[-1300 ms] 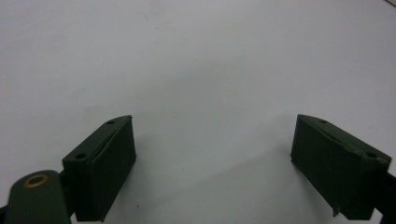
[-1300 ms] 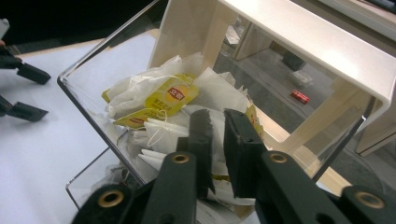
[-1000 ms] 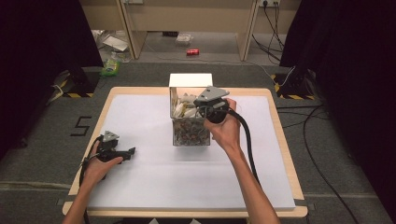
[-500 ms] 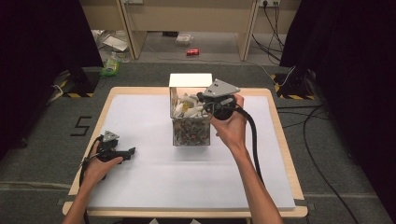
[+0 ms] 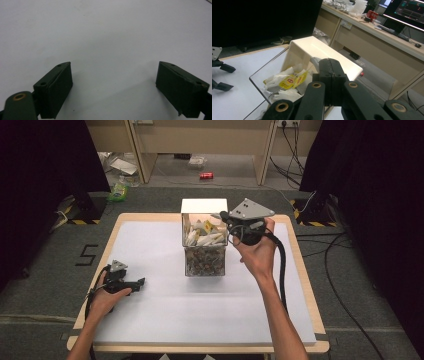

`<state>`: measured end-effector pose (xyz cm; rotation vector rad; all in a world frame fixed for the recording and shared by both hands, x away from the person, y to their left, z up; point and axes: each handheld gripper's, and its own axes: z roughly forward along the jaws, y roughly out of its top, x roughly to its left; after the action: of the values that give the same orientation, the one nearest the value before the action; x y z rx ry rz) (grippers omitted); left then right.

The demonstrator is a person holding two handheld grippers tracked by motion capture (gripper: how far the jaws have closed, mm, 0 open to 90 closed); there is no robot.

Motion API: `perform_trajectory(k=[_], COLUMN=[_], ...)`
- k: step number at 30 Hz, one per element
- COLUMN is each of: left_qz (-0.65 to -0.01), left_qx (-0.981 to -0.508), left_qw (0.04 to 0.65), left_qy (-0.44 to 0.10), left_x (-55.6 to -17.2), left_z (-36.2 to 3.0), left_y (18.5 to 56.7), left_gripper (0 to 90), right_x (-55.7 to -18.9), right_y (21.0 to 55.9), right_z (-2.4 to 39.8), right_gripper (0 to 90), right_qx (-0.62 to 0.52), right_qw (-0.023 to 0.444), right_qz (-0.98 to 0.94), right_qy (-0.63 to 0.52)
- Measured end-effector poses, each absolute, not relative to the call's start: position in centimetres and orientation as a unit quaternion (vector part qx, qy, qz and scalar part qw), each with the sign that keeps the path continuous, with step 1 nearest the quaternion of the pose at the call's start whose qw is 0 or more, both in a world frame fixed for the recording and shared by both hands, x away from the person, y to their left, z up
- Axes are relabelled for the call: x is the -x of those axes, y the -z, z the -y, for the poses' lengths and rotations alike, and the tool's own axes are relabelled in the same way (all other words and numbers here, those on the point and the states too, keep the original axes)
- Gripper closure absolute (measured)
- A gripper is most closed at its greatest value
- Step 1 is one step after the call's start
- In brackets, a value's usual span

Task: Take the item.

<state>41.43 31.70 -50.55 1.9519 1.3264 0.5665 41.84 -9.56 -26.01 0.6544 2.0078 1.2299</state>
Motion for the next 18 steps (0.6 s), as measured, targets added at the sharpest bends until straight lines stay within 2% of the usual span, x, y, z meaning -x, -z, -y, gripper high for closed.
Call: perform_trajectory(k=[18], left_qz=[-0.512], left_qx=[-0.754], left_qw=[0.35], left_qy=[-0.219], left_x=[-41.4], left_z=[-31.7], left_y=[50.5], left_gripper=[12.9], right_x=[-40.8], right_y=[24.4], right_z=[14.2], right_gripper=[90.0], right_qx=[-0.283], right_qw=[0.364], right_qz=[-0.738], right_qy=[-0.492])
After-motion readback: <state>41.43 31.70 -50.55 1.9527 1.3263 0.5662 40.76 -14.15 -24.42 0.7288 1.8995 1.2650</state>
